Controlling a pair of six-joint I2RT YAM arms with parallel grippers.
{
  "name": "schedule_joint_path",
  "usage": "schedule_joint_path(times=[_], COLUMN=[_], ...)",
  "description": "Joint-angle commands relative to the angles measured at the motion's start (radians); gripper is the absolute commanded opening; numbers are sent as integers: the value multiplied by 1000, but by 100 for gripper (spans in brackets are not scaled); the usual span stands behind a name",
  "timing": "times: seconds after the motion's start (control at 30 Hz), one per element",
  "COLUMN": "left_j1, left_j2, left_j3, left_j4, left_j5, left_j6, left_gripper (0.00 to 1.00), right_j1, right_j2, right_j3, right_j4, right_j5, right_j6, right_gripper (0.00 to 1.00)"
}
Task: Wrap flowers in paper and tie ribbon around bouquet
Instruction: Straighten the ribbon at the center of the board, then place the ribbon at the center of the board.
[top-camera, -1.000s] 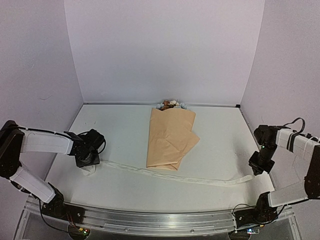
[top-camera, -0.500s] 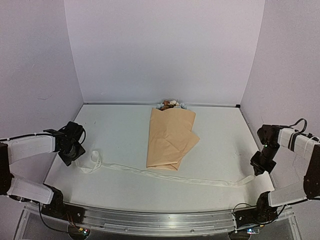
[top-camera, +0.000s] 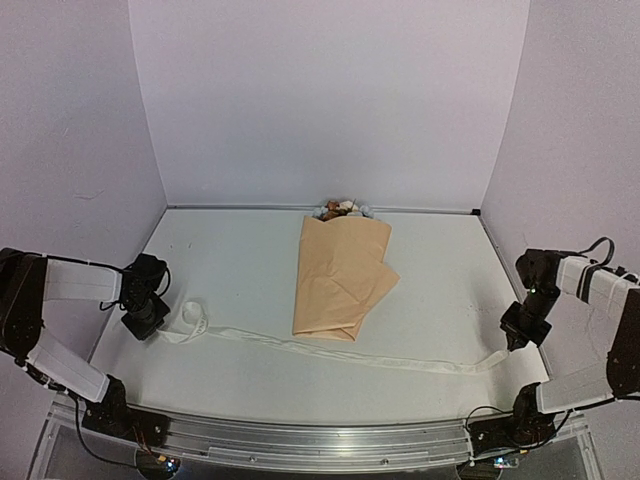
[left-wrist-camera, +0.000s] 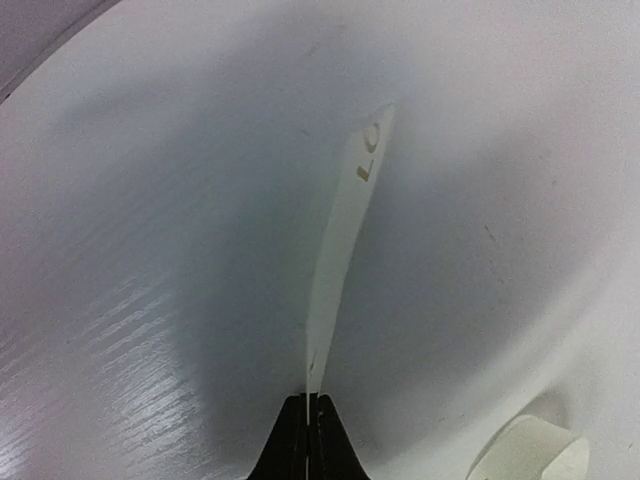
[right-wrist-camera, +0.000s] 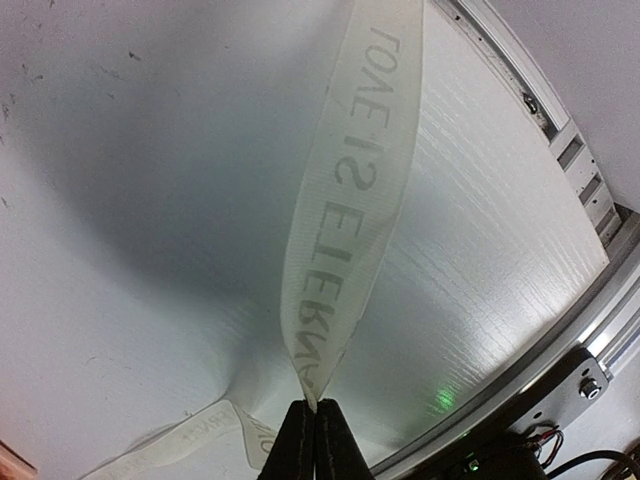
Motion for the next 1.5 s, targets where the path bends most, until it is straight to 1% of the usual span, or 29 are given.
schedule_joint_path(times=[0.0,0.13,0.2,0.43,0.53,0.67,0.83,1.03,1.2,1.33,1.4,1.47], left_j1=[53,150,177,243,261,262,278,292,329,342,343,342], left_j2=[-39,-124,-149,-147,-157,-130,-117,-118,-139,-140,-141,-140], left_j3=[51,67,90,161,149,131,113,116,124,156,173,181], left_j4=[-110,-142,-143,-200,-170,-156,-136,-149,-149,-153,-160,-156], left_j5=[-167,-243,-262,-390,-388,-384,-421,-460,-498,-523,-535,-529], left_j6=[-8,21,39,94,119,108,113,122,152,167,170,175], left_gripper=[0,0,0,0,0,0,0,0,0,0,1,6], right_j1=[-47,-89,-105,-167,-199,-208,-221,-251,-259,-259,-259,-259], right_j2=[-6,-13,-9,46,62,115,172,224,257,273,278,279], right_j3=[24,63,90,195,225,271,298,347,402,425,437,451], right_j4=[-7,-66,-88,-152,-156,-164,-171,-176,-183,-187,-192,-198], right_j5=[18,99,138,207,191,136,154,140,113,106,108,103], right_j6=[-15,-28,-40,-87,-98,-113,-131,-144,-159,-172,-179,-187], right_gripper=[0,0,0,0,0,0,0,0,0,0,0,1])
